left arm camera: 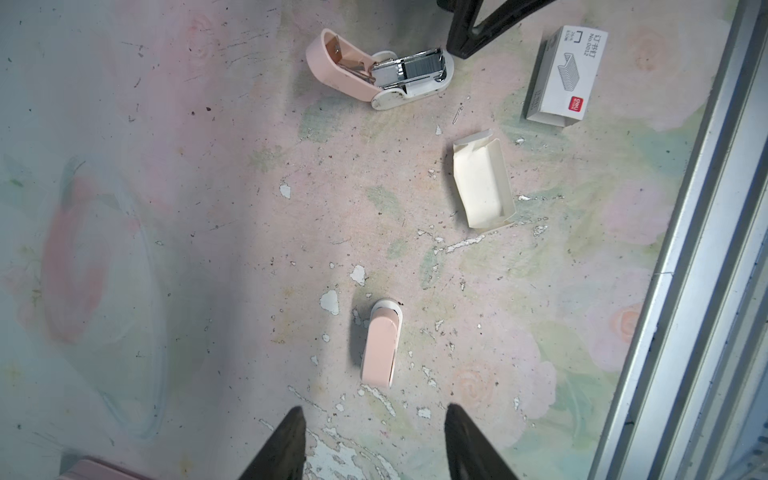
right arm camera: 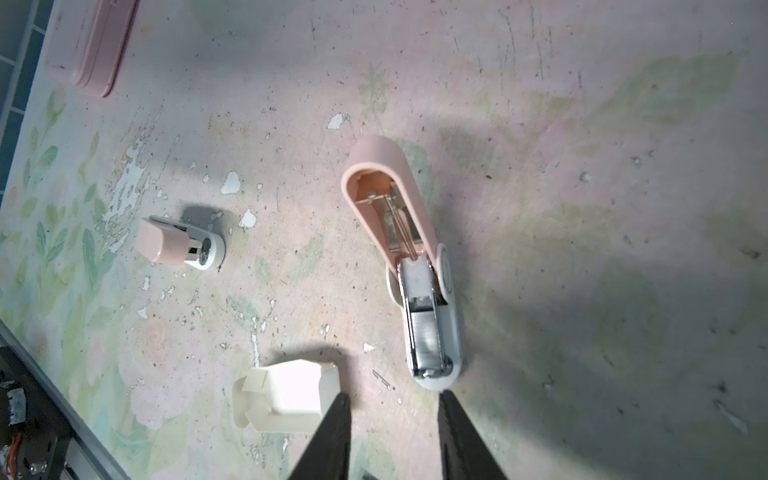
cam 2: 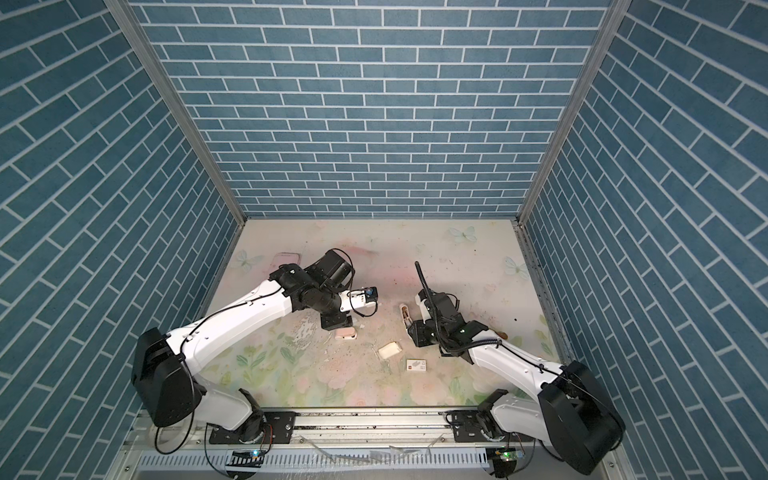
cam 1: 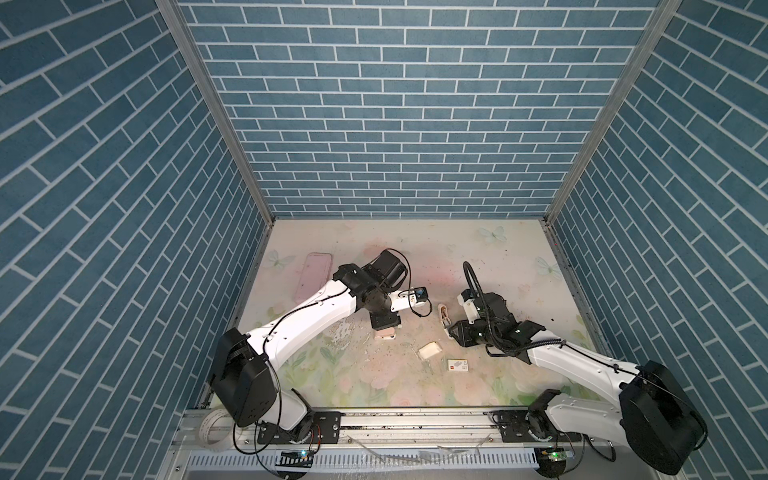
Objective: Load the staples into the stapler
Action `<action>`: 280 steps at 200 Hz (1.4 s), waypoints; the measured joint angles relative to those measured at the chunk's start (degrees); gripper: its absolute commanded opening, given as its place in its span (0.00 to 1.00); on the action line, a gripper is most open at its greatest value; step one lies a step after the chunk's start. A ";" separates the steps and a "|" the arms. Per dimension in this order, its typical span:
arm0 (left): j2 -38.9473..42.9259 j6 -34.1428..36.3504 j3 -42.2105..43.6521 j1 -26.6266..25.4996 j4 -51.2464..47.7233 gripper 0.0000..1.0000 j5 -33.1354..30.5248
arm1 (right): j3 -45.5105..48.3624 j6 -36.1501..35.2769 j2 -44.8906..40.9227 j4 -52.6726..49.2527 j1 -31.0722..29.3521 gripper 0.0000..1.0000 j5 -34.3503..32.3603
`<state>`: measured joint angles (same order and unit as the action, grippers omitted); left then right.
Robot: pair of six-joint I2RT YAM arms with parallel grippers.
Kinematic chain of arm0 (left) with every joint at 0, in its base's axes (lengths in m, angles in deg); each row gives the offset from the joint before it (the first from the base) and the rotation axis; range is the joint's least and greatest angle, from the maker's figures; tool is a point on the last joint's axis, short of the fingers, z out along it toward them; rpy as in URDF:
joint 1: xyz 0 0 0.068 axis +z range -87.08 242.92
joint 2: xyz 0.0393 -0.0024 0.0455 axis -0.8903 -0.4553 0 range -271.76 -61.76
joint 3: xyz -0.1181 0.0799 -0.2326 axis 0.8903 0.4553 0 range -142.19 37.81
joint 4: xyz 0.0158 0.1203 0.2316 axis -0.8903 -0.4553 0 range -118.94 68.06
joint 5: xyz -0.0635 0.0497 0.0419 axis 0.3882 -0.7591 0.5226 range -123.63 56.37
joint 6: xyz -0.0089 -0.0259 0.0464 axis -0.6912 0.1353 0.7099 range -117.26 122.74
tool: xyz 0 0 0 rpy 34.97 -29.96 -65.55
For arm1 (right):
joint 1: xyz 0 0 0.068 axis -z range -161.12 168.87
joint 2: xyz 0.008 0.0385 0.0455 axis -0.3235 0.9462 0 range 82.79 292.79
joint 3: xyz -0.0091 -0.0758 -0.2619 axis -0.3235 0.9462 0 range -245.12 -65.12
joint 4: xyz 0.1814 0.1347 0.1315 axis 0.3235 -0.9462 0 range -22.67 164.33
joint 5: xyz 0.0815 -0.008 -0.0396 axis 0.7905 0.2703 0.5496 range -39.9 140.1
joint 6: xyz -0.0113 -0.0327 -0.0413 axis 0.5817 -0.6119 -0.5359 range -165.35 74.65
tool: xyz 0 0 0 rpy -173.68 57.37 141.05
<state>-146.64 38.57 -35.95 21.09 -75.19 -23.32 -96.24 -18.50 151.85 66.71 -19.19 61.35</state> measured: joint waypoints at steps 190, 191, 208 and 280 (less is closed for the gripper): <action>3.04 -0.74 5.35 4.68 -0.31 0.56 3.52 | -6.47 -6.36 14.32 1.31 -0.09 0.37 -2.51; 3.04 -0.74 5.38 4.70 -0.31 0.56 3.52 | -6.47 -6.34 14.34 1.31 -0.09 0.37 -2.51; 3.28 -0.76 5.88 4.81 -0.31 0.56 3.54 | -6.78 -6.38 14.80 1.68 -0.17 0.37 -2.47; 4.22 -0.76 7.04 4.94 -0.79 0.56 3.52 | -10.62 -8.31 20.20 2.23 -0.74 0.35 -2.62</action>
<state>-142.42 37.81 -28.91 26.03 -75.98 -19.80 -106.86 -26.81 172.04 68.94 -19.93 58.72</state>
